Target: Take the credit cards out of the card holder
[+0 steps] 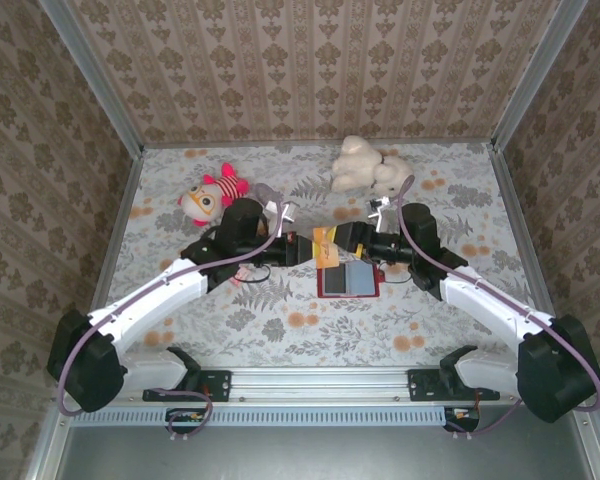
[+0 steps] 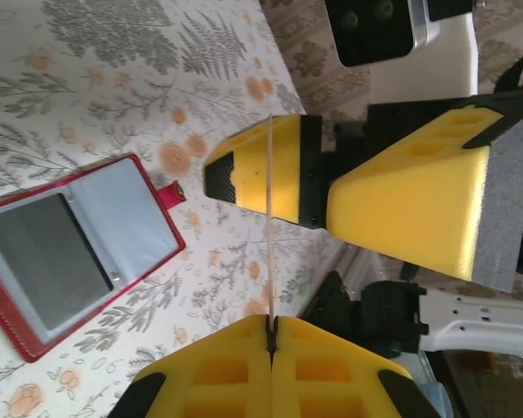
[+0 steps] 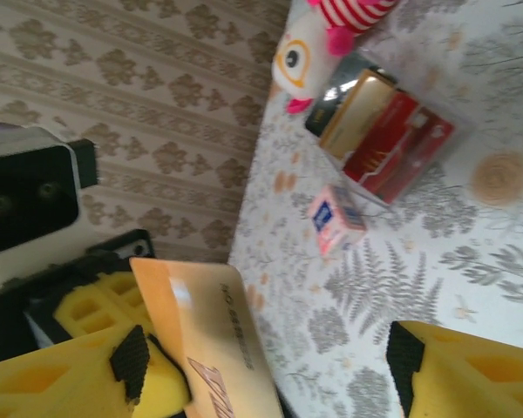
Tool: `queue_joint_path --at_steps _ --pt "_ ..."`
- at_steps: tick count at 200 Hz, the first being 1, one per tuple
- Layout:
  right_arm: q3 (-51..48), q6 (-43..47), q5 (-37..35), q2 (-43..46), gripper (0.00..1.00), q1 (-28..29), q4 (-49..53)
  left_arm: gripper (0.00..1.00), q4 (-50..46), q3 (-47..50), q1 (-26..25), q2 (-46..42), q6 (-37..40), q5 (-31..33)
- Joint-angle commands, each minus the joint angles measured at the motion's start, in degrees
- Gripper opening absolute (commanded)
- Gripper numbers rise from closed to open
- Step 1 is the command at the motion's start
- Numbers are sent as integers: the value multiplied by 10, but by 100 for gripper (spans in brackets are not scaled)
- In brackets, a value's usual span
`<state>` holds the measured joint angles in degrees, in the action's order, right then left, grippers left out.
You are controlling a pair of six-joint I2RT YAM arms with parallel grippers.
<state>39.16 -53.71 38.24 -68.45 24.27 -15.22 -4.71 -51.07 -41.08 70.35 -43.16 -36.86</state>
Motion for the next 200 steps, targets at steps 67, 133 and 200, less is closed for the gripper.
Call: queue_joint_path --at_steps 67,133,200 --pt "74 -104 86 -71 39 5 -214 0 93 13 59 -40 -98 -106" --pt "105 -183 70 -106 11 12 -305 1 138 8 76 -62 -163 -105" --pt "87 -224 -49 -90 0 19 -295 31 204 23 72 -66 -216 -34"
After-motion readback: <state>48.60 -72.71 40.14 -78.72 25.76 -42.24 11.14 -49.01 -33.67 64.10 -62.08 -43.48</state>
